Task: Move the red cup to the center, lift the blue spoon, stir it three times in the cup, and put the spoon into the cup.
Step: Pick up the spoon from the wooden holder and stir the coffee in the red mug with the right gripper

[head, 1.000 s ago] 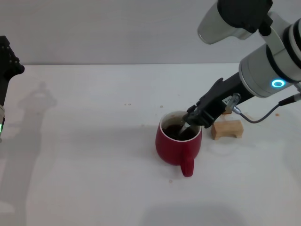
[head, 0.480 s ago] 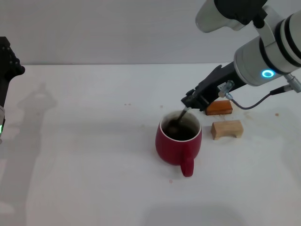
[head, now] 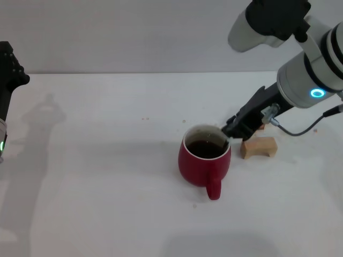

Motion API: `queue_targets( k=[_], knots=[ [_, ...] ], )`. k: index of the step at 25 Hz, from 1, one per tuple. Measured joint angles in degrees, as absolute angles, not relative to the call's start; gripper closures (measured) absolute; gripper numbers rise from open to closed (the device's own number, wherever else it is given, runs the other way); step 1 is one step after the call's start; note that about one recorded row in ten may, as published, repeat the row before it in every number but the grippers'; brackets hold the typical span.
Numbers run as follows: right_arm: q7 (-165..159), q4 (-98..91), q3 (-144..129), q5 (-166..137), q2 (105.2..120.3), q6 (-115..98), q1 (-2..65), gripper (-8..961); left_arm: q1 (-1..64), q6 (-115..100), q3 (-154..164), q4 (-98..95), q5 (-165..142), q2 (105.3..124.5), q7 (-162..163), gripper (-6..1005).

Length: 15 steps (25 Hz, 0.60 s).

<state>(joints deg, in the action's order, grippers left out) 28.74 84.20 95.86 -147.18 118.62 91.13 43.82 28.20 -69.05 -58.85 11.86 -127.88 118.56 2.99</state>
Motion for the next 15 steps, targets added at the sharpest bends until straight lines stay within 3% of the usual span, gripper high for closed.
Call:
queue_targets(
  k=[15],
  knots=[
    [28.56, 82.75, 95.90, -140.77, 118.69, 87.46, 45.01, 819, 28.18, -69.37, -58.98, 11.86, -127.88, 118.56, 3.21, 927]
  ],
)
